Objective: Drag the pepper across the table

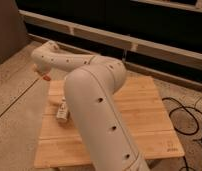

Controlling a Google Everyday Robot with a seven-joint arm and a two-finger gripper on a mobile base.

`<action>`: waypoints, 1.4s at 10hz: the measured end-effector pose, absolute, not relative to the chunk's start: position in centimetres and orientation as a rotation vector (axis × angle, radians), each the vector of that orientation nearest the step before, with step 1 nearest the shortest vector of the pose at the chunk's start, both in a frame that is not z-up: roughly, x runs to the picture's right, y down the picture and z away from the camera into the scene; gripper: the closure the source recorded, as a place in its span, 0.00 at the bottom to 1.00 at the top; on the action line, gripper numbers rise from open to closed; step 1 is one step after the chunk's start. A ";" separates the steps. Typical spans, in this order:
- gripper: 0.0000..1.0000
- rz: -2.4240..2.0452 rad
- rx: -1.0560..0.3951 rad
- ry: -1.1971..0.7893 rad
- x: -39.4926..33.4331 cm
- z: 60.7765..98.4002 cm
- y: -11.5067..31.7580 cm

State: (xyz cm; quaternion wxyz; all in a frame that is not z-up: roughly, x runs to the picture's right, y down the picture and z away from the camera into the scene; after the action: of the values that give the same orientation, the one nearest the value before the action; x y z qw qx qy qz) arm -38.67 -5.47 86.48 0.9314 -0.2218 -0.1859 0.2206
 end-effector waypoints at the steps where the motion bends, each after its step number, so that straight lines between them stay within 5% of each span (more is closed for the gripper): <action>1: 1.00 0.383 -0.498 -0.388 -40.9 86.2 -2.9; 4: 0.95 0.311 -0.552 -0.399 -42.9 85.8 -0.2; 11: 0.27 0.312 -0.551 -0.398 -42.9 85.8 -0.2; 14: 0.27 0.313 -0.551 -0.398 -42.9 85.8 -0.3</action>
State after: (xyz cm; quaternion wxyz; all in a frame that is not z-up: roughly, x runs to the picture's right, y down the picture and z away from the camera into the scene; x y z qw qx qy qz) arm -42.86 -0.26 85.80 0.9308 -0.2692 -0.1945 0.1527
